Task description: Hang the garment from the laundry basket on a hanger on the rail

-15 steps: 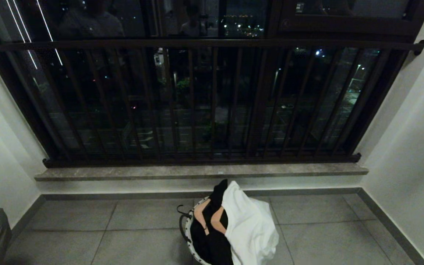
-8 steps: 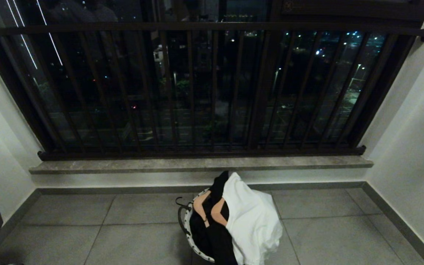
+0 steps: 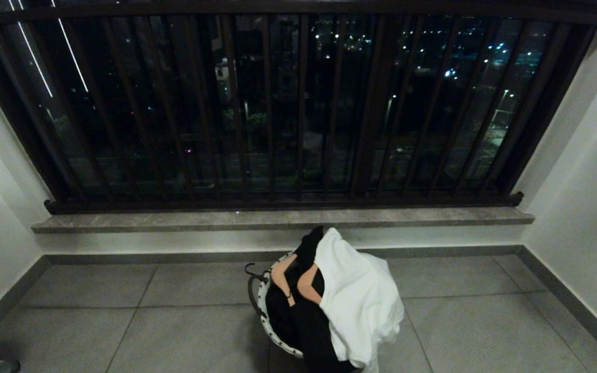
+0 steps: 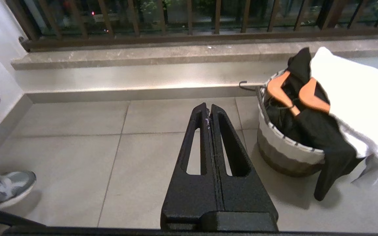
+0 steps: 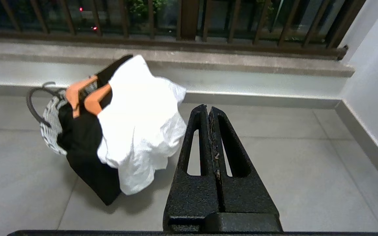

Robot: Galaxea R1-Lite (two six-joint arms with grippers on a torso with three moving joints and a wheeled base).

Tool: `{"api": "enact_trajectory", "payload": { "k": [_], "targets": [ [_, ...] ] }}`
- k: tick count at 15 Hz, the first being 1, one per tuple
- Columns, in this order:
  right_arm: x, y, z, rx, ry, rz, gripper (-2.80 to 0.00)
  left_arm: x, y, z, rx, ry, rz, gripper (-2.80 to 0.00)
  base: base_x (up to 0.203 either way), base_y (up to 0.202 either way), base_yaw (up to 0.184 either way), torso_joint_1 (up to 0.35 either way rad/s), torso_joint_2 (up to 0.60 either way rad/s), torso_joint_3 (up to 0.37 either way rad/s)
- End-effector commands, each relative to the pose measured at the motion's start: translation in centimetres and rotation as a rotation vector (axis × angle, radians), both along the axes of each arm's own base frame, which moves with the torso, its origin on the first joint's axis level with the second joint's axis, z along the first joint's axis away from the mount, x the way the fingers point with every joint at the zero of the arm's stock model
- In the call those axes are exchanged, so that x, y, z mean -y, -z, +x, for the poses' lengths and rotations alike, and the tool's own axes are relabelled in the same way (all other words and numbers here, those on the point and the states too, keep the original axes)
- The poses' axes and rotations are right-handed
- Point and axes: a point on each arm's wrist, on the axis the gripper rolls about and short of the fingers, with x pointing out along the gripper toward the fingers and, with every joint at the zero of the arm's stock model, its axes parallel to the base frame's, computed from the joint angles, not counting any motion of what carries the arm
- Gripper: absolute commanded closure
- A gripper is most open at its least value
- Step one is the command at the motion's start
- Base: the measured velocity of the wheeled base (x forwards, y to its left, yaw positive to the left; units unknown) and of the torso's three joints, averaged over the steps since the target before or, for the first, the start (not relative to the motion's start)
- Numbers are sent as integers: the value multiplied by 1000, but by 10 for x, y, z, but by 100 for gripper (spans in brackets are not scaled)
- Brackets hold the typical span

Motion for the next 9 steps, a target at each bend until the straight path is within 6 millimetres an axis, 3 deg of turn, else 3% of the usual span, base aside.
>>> {"api": "enact_trajectory", "payload": {
  "k": [1,7,9],
  "targets": [
    [0,0,0,-2,0,0,0,0,0,0,0,0,0,0,0,0,0,-70,445,364],
    [0,0,0,-2,0,0,0,0,0,0,-1,0,0,0,0,0,0,-21,434,412],
    [0,0,0,-2,0,0,0,0,0,0,0,1,0,0,0,0,0,11,183,194]
  ]
}}
